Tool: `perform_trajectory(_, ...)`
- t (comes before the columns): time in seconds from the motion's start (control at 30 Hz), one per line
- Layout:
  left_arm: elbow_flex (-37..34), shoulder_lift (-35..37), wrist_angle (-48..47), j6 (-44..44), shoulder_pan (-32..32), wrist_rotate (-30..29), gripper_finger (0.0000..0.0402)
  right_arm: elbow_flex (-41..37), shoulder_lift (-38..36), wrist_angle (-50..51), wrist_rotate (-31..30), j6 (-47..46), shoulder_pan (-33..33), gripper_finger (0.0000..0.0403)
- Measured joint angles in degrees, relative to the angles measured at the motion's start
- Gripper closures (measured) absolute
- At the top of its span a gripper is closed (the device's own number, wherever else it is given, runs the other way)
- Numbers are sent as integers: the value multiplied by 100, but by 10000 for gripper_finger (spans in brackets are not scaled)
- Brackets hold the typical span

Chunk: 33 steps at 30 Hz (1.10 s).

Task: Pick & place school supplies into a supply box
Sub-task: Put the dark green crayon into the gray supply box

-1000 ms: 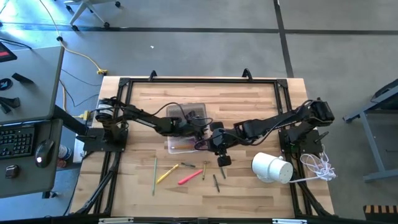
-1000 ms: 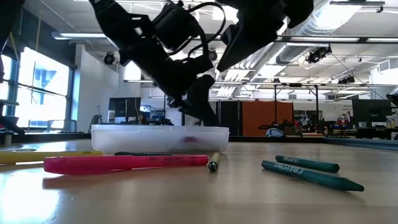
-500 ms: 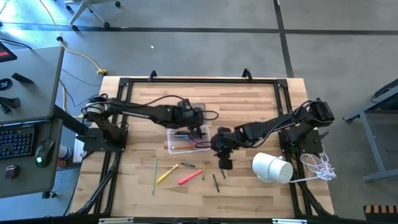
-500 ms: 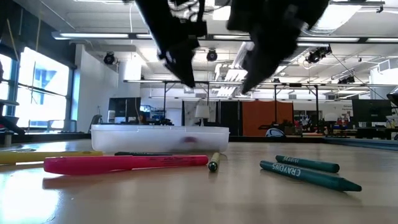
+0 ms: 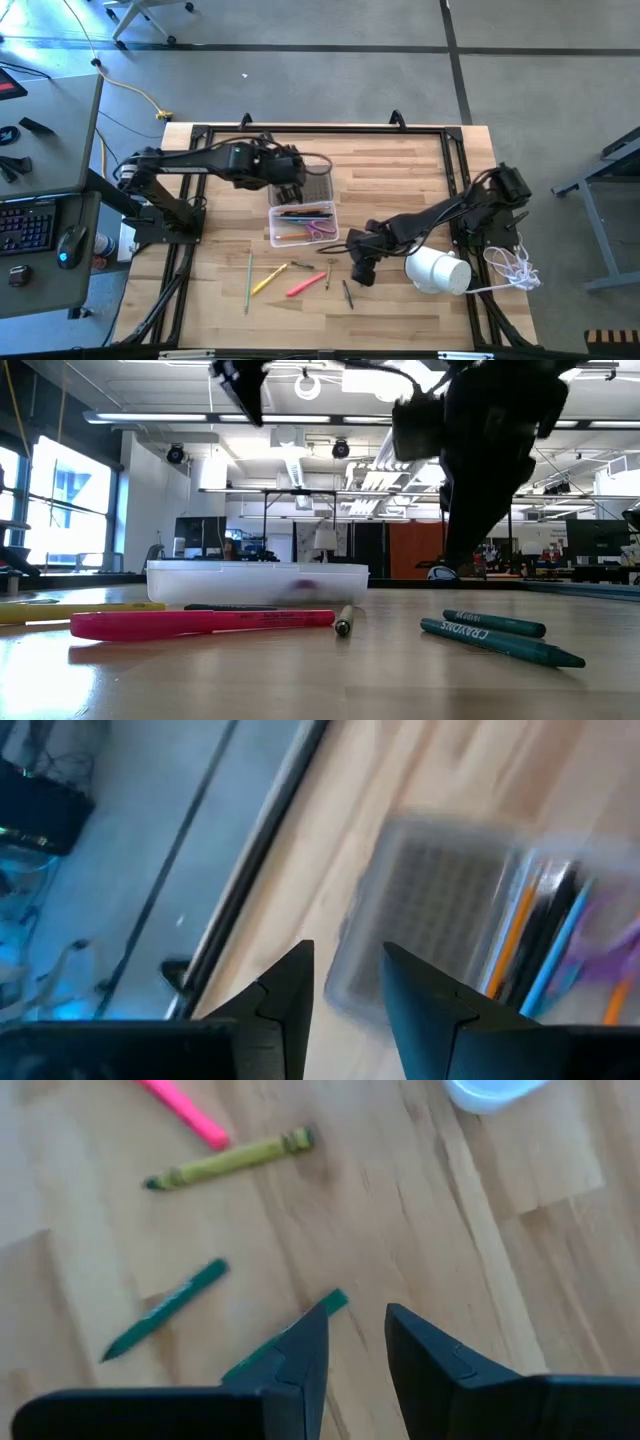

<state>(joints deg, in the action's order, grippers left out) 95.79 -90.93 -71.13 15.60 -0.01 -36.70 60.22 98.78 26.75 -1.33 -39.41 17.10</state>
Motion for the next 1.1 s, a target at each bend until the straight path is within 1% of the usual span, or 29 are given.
perform_trajectory(0.1, 104, 107, -184, 10, 4, -43, 250, 235, 327, 25, 116, -113, -62, 316)
perform_trajectory(0.13, 154, 113, -67, -17, 1, -129, 250, 330, 444, 84, 139, -113, -66, 316)
perform_trajectory(0.27, 181, 111, -129, -194, 0, -279, 250, 755, 861, 523, 265, -63, -47, 316)
perform_trajectory(0.4, 190, 120, -140, -365, 2, -350, 250, 1152, 1130, 1059, 392, -138, -49, 316)
perform_trajectory(0.5, 190, 120, -147, -377, 2, -427, 250, 1325, 1213, 1178, 383, -344, -26, 316)
perform_trajectory(0.63, 190, 120, -197, -379, 2, -579, 250, 1342, 1222, 1246, 430, -743, -15, 316)
perform_trajectory(0.8, 190, 120, -242, -379, 2, -609, 250, 1108, 1226, 1210, 574, -1155, -19, 316)
perform_trajectory(0.93, 190, 117, -239, -379, 2, -615, 250, 923, 1200, 985, 574, -1225, -19, 316)
perform_trajectory(1.1, 190, 117, -237, -379, 3, -650, 250, 895, 1204, 793, 561, -1133, -24, 316)
